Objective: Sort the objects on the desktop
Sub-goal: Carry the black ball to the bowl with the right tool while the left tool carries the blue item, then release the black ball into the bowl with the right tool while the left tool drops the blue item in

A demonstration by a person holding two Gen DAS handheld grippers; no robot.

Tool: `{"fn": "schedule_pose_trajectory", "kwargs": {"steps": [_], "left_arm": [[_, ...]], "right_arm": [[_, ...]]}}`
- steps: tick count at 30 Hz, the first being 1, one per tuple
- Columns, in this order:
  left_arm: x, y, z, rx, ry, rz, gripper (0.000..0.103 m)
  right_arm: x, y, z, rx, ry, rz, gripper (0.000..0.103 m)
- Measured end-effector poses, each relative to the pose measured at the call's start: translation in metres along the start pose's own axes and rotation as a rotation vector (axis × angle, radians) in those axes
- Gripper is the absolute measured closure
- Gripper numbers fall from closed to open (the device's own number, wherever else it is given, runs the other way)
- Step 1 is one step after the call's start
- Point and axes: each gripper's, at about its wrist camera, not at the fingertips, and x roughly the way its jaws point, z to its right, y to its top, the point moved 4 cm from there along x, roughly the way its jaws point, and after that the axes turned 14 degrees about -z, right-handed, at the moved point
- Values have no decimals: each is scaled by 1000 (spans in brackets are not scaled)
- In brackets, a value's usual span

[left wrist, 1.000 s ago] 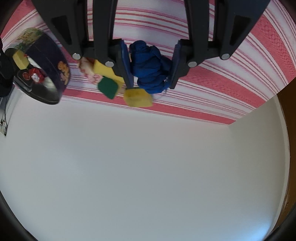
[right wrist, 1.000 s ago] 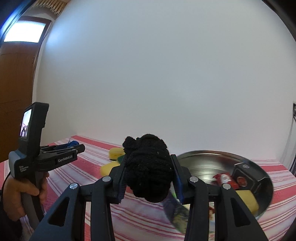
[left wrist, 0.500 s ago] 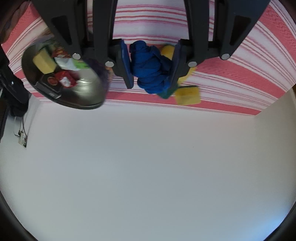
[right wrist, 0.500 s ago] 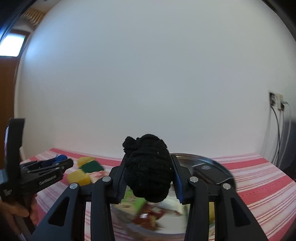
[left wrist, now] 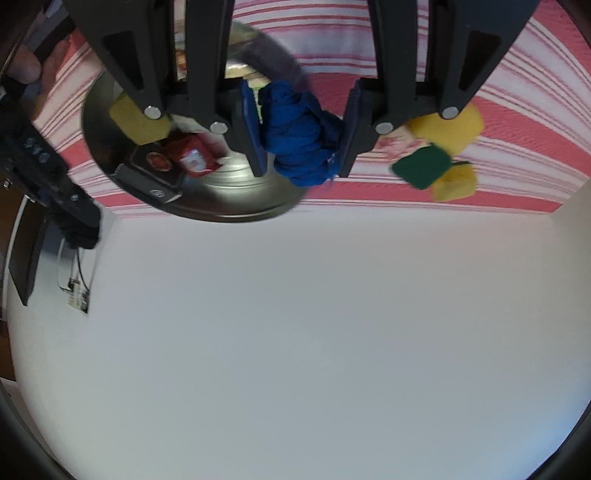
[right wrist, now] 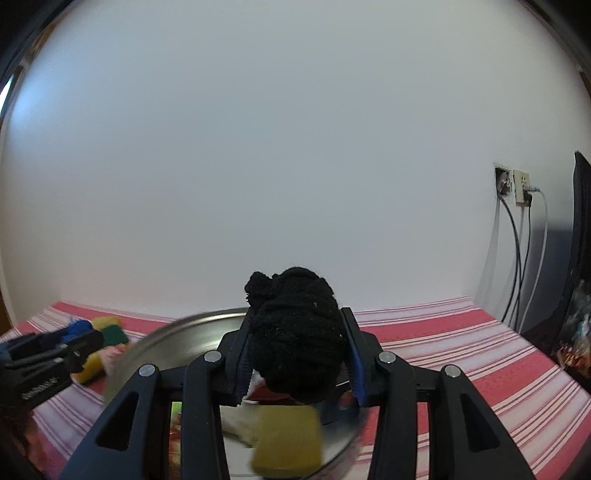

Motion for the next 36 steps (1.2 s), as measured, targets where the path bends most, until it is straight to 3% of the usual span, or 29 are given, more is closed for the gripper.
{"fn": "schedule_pose_trajectory", "kwargs": {"steps": [5, 14, 22, 28, 29, 30, 32, 34, 35, 36], "left_arm": [[10, 4, 34, 49, -36, -8, 66], [31, 0, 69, 54, -82, -89, 66], [44, -5, 80, 63, -73, -146, 66], [53, -10, 76, 59, -38, -187, 64], [54, -10, 75, 52, -38, -194, 62], [53, -10, 72, 36, -32, -193, 52], [52, -9, 63, -4, -9, -181, 30], [45, -7, 56, -25, -7, -144, 5], [41, -5, 52, -43, 5, -127, 0], [37, -4, 48, -57, 11, -104, 1]], "right_arm": [[14, -4, 17, -62, -33, -39, 58], [26, 0, 14, -94, 27, -84, 58], [51, -3, 2, -171, 58, -188, 58], [60, -6, 0, -183, 52, -200, 56], [62, -8, 0, -187, 42, -213, 55], [62, -8, 0, -186, 37, -217, 53], [57, -7, 6, -157, -2, -191, 41], [45, -4, 15, -108, -39, -136, 19], [36, -2, 22, -68, -45, -86, 16], [28, -1, 28, -28, -34, -44, 14]]}}
